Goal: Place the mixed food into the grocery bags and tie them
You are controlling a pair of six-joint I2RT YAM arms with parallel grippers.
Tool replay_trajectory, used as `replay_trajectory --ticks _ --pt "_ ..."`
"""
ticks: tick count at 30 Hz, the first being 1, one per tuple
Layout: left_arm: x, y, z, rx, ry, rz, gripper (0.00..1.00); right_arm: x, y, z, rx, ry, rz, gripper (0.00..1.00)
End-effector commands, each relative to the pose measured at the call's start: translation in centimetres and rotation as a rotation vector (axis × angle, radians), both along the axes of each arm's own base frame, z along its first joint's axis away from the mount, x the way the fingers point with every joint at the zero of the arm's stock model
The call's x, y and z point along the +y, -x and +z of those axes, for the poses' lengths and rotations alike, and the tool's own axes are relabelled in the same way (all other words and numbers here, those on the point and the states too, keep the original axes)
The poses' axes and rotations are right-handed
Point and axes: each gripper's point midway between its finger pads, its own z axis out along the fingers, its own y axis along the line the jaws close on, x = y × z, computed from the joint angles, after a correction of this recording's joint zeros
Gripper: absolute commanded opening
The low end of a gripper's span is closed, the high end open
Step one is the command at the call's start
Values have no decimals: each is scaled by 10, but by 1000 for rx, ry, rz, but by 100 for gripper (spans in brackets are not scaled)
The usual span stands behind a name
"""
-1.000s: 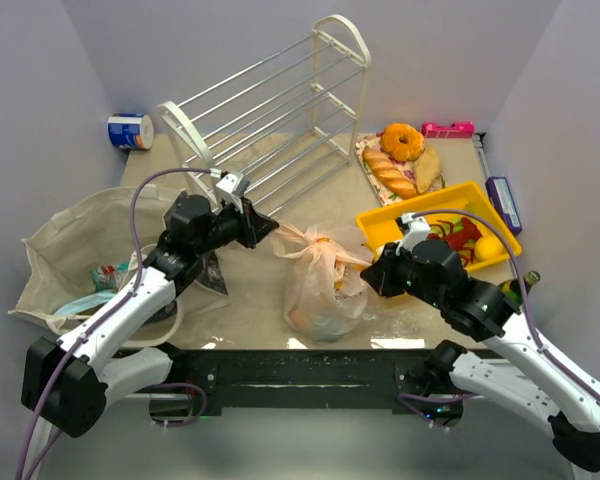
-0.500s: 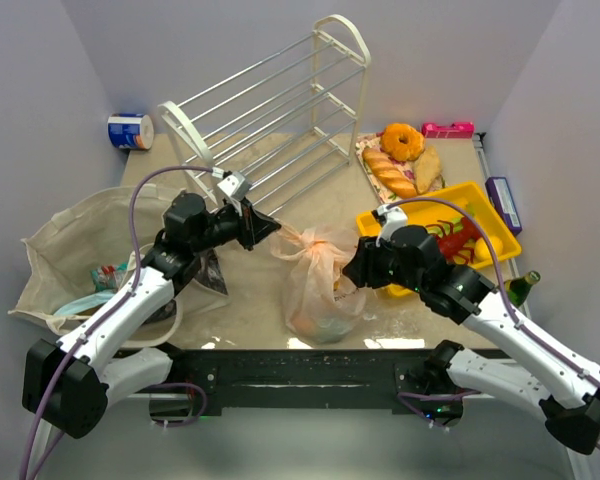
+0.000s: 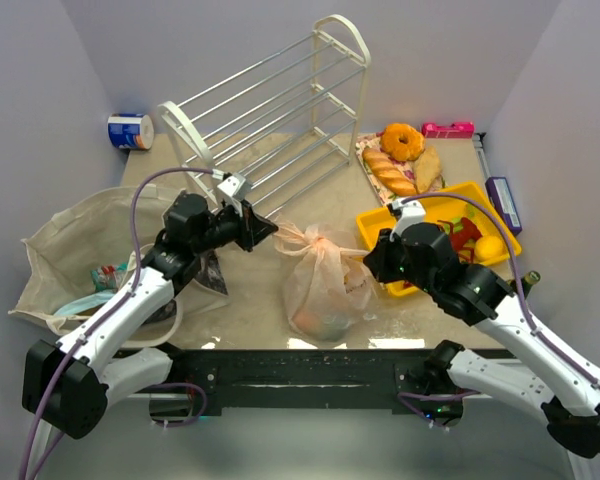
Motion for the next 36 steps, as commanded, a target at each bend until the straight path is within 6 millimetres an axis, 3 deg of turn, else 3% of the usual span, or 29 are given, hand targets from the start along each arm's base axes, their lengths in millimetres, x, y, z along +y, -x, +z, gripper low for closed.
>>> replay_trajectory --ticks 1,4,6,12,16,19,24,36 --pt "13 -11 27 -68 10 99 0 -24 -7 24 -77 36 -95 8" --pt "18 -9 23 -73 20 124 0 -31 -8 23 -85 53 -118 8" --pt "24 -11 19 -66 15 162 0 -33 -10 17 -81 62 -139 0" --pt "56 -20 17 -41 15 327 0 -26 -21 -9 -62 27 -186 0" --pt "85 -31 22 -30 30 429 0 -41 -39 -18 -55 -30 -266 0" --pt "106 -39 25 -29 45 497 0 -57 -49 -11 -67 -65 -322 0" --pt "121 -43 21 -11 56 530 0 -88 -62 -11 -84 -81 -448 0" --pt "146 -32 -5 23 8 600 0 -100 -66 -44 -33 -152 -528 0"
